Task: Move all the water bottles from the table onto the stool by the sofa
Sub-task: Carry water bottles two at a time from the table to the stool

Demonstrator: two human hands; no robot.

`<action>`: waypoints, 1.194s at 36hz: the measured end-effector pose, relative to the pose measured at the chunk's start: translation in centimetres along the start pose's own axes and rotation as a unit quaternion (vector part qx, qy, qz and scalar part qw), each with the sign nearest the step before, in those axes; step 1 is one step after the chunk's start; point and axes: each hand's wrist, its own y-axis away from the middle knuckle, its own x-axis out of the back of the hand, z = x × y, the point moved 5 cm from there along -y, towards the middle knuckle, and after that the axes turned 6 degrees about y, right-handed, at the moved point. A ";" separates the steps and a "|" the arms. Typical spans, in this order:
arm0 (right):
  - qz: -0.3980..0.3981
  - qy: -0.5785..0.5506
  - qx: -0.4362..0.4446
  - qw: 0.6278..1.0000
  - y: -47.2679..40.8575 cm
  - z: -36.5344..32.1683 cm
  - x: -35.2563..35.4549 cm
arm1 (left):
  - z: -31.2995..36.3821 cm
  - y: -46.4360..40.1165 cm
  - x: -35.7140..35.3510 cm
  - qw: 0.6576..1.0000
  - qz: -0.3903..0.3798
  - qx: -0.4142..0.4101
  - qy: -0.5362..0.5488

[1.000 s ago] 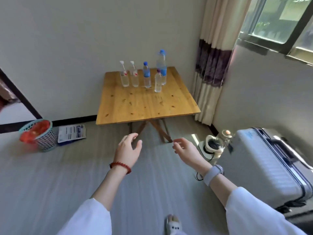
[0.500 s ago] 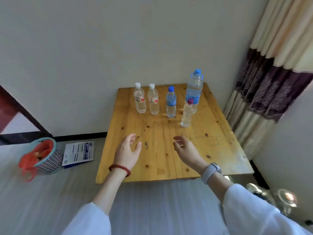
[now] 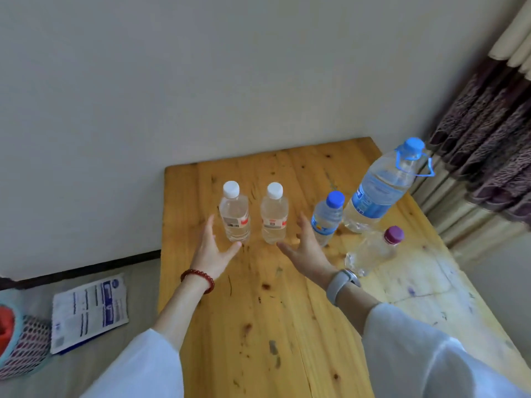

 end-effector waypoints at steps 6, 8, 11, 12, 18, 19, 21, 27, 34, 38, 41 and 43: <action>0.018 -0.053 -0.034 0.998 -6.8 0.7 -2.3 | -1.3 -8.9 -0.6 0.997 -0.075 -0.026 -0.009; 0.021 -0.056 -0.031 0.998 -7.6 1.1 -2.8 | -1.6 -10.2 -0.9 0.994 -0.098 -0.052 0.001; 0.013 -0.070 -0.024 0.997 -7.9 1.5 -3.3 | -2.4 -11.1 -1.3 0.992 -0.111 -0.052 0.036; 0.017 -0.072 -0.021 0.997 -7.9 1.5 -3.3 | -2.6 -11.2 -1.4 0.992 -0.106 -0.055 0.043; 0.019 -0.102 -0.009 0.995 -5.5 1.5 -3.4 | -1.7 -8.7 -1.5 0.991 -0.044 -0.098 0.082; 0.017 -0.111 -0.010 0.994 -4.5 1.6 -3.5 | -1.3 -7.8 -1.5 0.988 -0.046 -0.108 0.100; 0.019 -0.135 -0.014 0.991 -2.2 2.0 -3.4 | -0.2 -5.6 -1.4 0.984 -0.057 -0.115 0.127; 0.039 -0.108 -0.069 0.991 7.6 5.0 -2.1 | 1.4 1.7 -3.7 0.983 -0.122 -0.084 0.111; 0.150 -0.118 -0.156 0.969 21.5 10.3 3.3 | 4.0 12.1 -11.6 0.966 -0.228 -0.105 0.053; 0.251 -0.108 -0.207 0.939 32.1 13.9 7.4 | 6.7 20.4 -18.1 0.943 -0.301 -0.134 0.050; 0.320 -0.114 -0.241 0.909 41.4 16.7 10.0 | 8.7 28.2 -23.3 0.915 -0.362 -0.174 0.030; 0.362 -0.114 -0.262 0.887 48.3 18.6 11.6 | 9.8 34.2 -26.6 0.893 -0.404 -0.195 0.027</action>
